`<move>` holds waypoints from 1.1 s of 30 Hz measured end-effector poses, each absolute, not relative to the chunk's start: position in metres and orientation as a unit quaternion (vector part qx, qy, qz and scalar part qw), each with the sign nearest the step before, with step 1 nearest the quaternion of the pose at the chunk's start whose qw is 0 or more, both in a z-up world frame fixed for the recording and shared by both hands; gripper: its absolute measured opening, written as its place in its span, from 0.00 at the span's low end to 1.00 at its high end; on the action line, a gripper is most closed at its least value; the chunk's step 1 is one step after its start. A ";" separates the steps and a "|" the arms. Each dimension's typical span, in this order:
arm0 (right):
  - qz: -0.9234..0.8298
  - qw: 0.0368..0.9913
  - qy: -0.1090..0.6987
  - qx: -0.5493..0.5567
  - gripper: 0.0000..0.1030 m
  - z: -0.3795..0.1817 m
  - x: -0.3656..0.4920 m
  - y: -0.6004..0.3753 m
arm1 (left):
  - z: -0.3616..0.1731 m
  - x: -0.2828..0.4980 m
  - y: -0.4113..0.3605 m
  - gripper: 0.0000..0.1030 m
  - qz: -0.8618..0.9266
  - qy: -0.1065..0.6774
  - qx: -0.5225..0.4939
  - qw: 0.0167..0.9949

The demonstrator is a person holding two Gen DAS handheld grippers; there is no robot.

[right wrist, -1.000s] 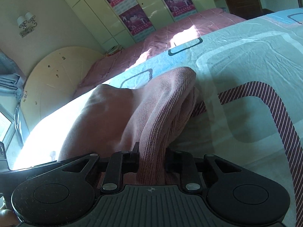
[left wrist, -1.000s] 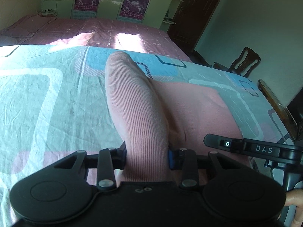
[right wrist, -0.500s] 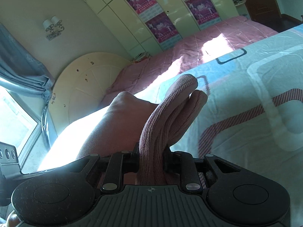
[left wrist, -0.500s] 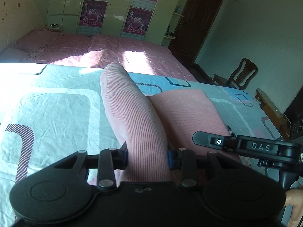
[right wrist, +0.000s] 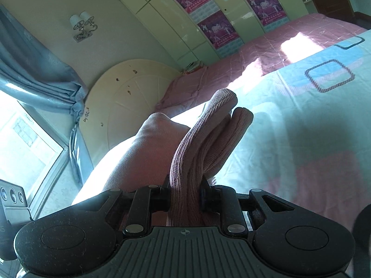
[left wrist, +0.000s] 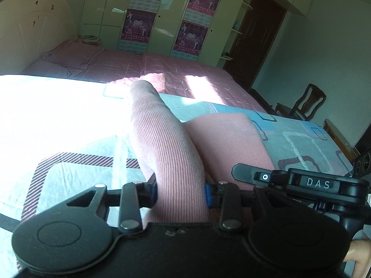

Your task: Fold small clothes

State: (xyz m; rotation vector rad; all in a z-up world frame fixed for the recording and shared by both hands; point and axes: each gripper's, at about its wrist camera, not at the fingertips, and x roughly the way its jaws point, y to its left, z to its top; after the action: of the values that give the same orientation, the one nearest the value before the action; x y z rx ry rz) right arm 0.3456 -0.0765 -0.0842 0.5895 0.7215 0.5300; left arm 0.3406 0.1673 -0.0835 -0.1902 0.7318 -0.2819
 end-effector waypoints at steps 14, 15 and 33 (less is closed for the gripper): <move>0.187 0.867 0.401 0.230 0.21 -0.152 0.390 -0.010 | -0.161 0.361 0.264 0.50 -0.065 0.372 -0.110 0.919; 0.180 0.867 0.410 0.219 0.21 -0.157 0.392 -0.011 | -0.164 0.361 0.267 0.59 -0.062 0.370 -0.113 0.920; 0.163 0.902 0.381 0.117 0.21 -0.138 0.442 0.026 | -0.146 0.418 0.254 0.64 -0.058 0.346 -0.067 0.934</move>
State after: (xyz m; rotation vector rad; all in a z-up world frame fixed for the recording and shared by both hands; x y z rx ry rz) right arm 0.4422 0.0261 -0.1381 0.2424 0.7878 0.3375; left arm 0.4178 0.2536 -0.1460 -0.1361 0.7071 -0.1189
